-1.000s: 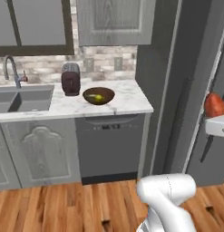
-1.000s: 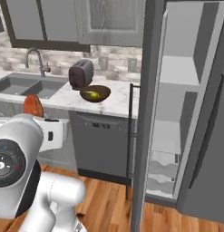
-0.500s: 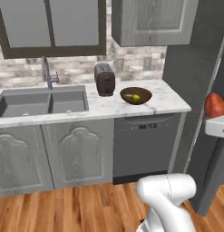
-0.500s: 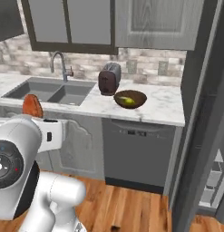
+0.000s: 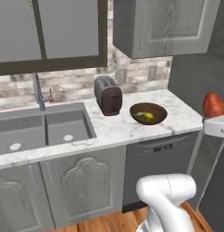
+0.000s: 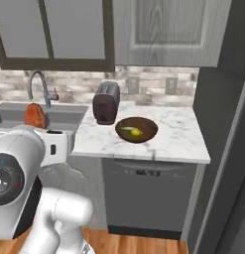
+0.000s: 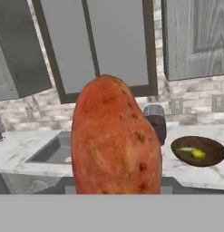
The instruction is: Take the fish, sweet potato, and pear from the freezer and place them in the bowl on the counter.
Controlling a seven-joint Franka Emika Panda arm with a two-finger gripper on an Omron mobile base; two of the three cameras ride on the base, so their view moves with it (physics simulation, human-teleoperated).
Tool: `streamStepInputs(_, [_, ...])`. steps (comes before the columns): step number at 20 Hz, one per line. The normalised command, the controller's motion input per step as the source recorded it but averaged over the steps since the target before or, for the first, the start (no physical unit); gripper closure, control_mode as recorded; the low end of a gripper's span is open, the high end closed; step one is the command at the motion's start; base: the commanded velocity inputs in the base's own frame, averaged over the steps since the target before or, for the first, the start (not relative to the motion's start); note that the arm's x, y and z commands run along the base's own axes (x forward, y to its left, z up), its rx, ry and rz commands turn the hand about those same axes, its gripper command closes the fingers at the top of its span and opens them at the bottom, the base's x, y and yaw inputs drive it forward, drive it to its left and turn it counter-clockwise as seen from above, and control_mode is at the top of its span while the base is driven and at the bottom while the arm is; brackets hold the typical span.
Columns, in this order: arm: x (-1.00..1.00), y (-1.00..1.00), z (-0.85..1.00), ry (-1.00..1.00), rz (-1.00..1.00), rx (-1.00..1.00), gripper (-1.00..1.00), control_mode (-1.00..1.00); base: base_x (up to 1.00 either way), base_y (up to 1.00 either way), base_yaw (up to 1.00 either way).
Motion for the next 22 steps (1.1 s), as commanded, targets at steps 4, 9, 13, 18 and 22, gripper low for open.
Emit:
streamStepInputs(4, [0.0,0.0,0.0,0.0,0.0,0.0,1.0,1.0,0.98,-0.16,-0.22])
streamStepInputs(9, [0.0,0.0,0.0,0.0,0.0,0.0,1.0,1.0,1.0,-0.01,-0.19])
streamStepInputs(13, [0.0,0.0,0.0,0.0,0.0,0.0,1.0,1.0,0.94,-0.39,-0.1])
streamStepInputs(18, [0.0,0.0,0.0,0.0,0.0,0.0,1.0,1.0,0.65,-0.36,-0.16])
streamStepInputs(22, [0.0,0.0,0.0,0.0,0.0,0.0,1.0,1.0,0.14,-0.01,-0.42])
